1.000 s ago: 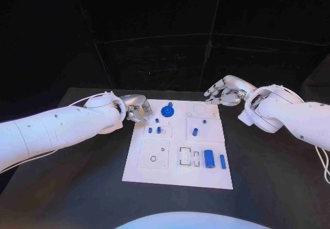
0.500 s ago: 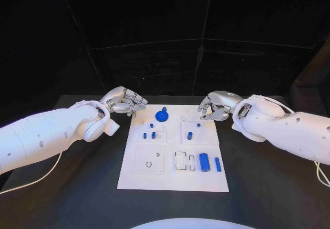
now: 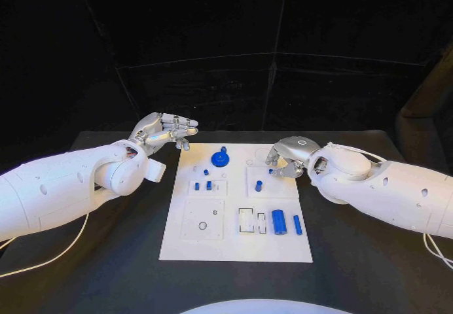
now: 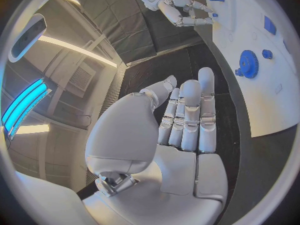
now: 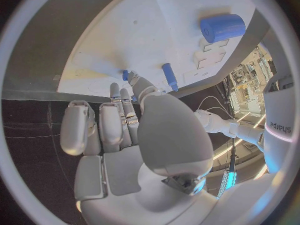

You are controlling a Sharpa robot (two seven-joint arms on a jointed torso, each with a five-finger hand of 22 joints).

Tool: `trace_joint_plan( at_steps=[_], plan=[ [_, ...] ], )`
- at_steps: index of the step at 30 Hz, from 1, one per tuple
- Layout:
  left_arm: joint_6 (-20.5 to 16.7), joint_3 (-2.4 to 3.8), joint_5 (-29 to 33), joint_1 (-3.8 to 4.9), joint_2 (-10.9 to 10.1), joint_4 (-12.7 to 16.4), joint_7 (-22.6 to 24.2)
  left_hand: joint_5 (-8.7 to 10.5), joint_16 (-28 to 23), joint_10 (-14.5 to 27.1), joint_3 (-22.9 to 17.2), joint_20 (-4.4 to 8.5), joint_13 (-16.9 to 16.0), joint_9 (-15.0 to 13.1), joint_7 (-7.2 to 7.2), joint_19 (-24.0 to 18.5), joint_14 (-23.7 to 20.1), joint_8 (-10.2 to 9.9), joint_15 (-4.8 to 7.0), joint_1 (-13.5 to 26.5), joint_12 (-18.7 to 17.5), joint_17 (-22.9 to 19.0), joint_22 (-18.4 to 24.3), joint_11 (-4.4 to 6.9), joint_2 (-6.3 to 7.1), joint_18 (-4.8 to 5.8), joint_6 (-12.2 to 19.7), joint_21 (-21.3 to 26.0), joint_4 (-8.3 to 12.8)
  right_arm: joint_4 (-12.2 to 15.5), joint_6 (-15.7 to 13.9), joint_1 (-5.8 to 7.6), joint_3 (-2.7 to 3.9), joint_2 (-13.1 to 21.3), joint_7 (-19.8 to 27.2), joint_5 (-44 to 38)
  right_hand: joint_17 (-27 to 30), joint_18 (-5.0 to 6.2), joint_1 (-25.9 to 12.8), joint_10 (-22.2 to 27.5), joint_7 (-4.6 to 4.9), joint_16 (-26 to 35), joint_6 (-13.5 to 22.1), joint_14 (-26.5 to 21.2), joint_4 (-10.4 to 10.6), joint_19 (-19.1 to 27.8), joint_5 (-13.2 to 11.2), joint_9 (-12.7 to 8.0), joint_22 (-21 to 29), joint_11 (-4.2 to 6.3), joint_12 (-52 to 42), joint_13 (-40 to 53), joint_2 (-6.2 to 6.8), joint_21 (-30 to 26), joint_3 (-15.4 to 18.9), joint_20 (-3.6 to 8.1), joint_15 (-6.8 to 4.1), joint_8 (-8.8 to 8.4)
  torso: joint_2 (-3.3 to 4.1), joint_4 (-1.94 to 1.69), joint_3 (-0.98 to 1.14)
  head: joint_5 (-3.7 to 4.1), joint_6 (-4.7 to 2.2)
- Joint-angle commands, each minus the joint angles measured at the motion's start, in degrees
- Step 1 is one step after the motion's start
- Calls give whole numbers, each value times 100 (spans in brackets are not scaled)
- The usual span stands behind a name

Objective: Assemble the parts on the task board

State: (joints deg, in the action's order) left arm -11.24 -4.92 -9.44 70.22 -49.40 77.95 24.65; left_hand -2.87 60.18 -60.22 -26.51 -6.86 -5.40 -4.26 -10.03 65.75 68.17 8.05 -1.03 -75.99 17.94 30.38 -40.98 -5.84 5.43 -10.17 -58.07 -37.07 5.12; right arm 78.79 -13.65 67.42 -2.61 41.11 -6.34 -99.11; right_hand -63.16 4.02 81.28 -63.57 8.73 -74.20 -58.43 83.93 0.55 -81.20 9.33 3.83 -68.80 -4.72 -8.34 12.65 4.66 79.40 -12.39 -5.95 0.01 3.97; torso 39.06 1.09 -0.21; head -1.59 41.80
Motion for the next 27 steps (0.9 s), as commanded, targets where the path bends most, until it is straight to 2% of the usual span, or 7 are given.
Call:
trace_joint_plan(
  at_steps=[1, 10, 14, 22, 27],
  plan=[
    [151, 4, 316, 8, -7, 19, 234, 5, -35, -54, 42, 4, -7, 3, 6, -26, -42, 42, -1, 21, 47, -10, 8, -1, -50, -39, -37, 28, -5, -26, 204, -1, 4, -48, -133, -218, 13, 13, 2, 10, 21, 25, 17, 182, -4, 11, -23, -4, 2, -41, 40, -52, 61, 14, -83, -45, 35, -24, -1, -3, -4, -26, 37],
    [159, 4, 324, 8, -17, 39, 207, 5, -48, -56, 48, 11, -18, 4, 16, -26, -51, 59, 6, 20, 90, -32, 25, 8, -67, -38, -50, 50, -3, -105, 448, -33, 4, -152, -172, -195, 13, 14, -3, -144, -91, -3, -169, 186, -19, -1, -30, 15, -14, 59, 27, -257, 26, 22, -433, 12, -49, 24, -4, -4, 1, -30, 68],
    [158, 4, 324, 8, -21, 45, 191, 5, -54, -52, 50, 13, -19, 5, 15, -28, -56, 61, 7, 20, 99, -39, 29, 8, -69, -38, -50, 57, -1, -124, 506, -40, 4, -174, -159, -193, 15, 11, 2, -259, -107, -13, -287, 187, -40, -6, -127, 24, -23, 79, 19, -333, -7, 26, -636, 34, -68, 51, -2, -10, -3, -28, 72],
    [200, 4, 325, 8, -28, 33, 134, 5, -70, -39, 54, 17, -23, 8, 14, -31, -67, 66, 10, 16, 119, -57, 42, 9, -71, -37, -47, 74, 7, -138, 748, -50, 4, -194, -157, -131, 23, -3, -60, -586, -141, -43, -601, 194, -113, -48, -179, 46, -95, 130, 48, -462, -68, 66, -1038, 84, -114, 118, -7, 1, 1, -25, 87],
    [229, 4, 325, 8, -30, 28, 104, 4, -92, -31, 52, 21, -28, 10, 16, -37, -82, 76, 12, 8, 146, -79, 57, 11, -89, -36, -52, 96, 13, -137, 697, -54, 4, -198, -188, -110, 29, -4, -54, -642, -131, -52, -639, 194, -178, -54, -184, 42, -102, 129, 94, -505, -74, 70, -1161, 88, -113, 105, -8, 4, 2, -22, 94]
  ],
)
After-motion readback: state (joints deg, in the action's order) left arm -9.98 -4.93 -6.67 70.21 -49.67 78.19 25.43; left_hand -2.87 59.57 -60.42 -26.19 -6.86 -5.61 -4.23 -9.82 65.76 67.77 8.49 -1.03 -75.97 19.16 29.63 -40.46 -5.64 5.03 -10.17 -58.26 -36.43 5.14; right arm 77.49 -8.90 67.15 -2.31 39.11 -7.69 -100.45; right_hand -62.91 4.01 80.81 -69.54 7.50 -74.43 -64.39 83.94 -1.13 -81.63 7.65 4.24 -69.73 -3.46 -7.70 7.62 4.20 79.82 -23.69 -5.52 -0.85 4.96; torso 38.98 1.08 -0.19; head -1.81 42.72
